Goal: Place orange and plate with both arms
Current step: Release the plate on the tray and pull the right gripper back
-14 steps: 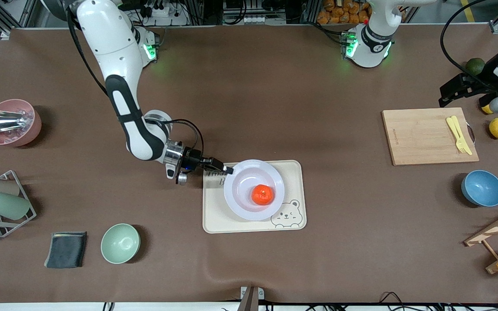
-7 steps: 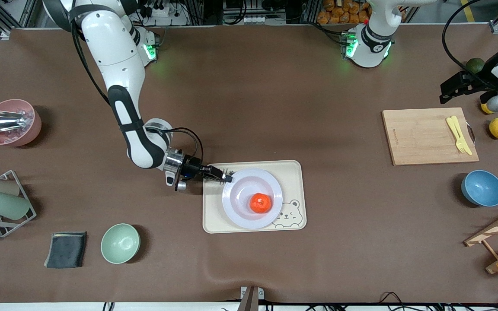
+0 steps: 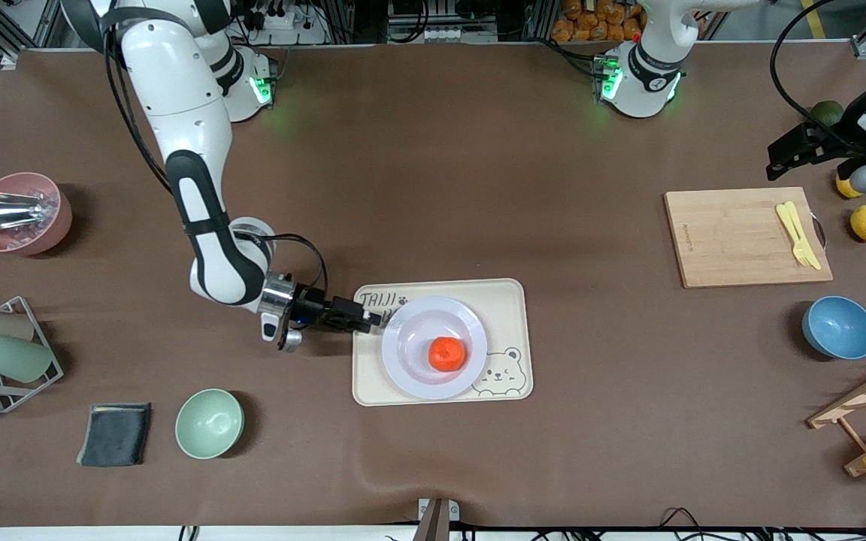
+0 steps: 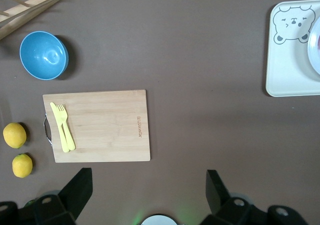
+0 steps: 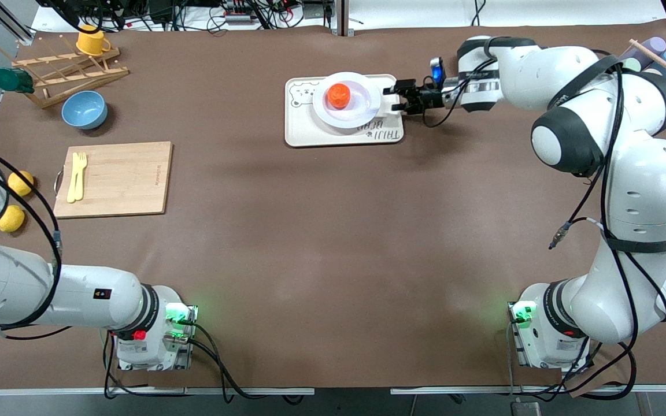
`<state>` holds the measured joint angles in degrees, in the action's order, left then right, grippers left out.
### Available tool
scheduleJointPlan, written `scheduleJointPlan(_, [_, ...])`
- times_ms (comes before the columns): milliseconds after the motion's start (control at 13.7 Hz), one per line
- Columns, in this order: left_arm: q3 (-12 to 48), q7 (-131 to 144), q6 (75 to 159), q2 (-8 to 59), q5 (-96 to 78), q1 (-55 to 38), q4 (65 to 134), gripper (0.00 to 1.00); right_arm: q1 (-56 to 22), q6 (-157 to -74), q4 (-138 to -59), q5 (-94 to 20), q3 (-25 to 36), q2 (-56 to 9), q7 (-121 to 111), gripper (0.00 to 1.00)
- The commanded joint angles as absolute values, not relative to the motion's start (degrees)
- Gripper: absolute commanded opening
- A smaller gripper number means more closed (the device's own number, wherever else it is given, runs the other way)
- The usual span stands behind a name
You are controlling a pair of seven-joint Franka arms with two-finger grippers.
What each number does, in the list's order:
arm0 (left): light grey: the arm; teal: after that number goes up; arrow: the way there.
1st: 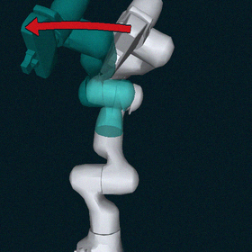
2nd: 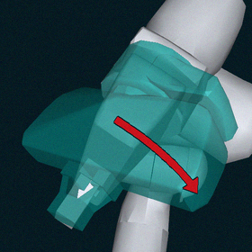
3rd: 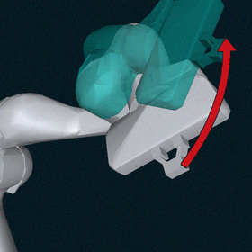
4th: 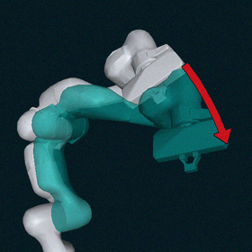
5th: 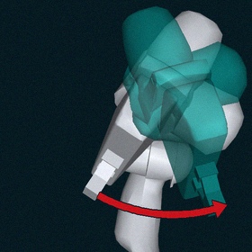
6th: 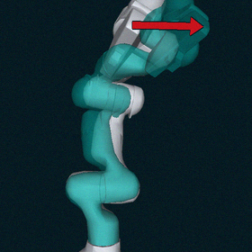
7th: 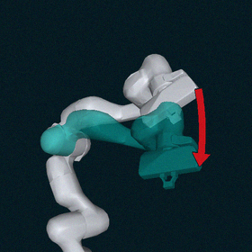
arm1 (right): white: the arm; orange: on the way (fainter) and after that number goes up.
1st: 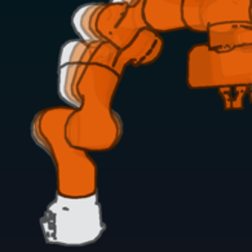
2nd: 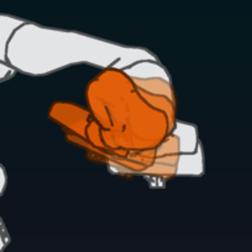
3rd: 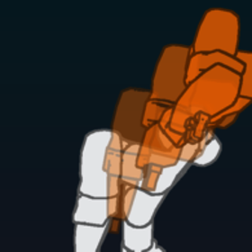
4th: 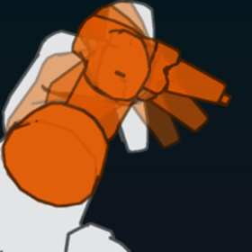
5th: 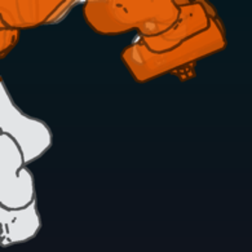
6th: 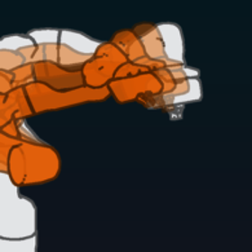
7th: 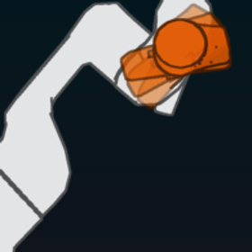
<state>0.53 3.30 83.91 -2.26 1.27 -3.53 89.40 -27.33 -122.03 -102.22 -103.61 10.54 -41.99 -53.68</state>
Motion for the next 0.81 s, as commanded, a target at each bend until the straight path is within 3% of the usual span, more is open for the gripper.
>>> scheduleJointPlan(0, [0.6, 2.8, 83.0, -2.0, 2.6, -3.9, 87.8, 1.0, -26.9, -122.2, -101.0, -95.6, 12.3, -39.6, -47.9, 1.0])
scheduleJointPlan(733, [2.0, 2.9, 82.4, -2.4, 2.6, -3.8, 87.8, 1.0, -24.7, -120.8, -99.7, -63.9, 19.3, -30.0, -30.7, 1.0])
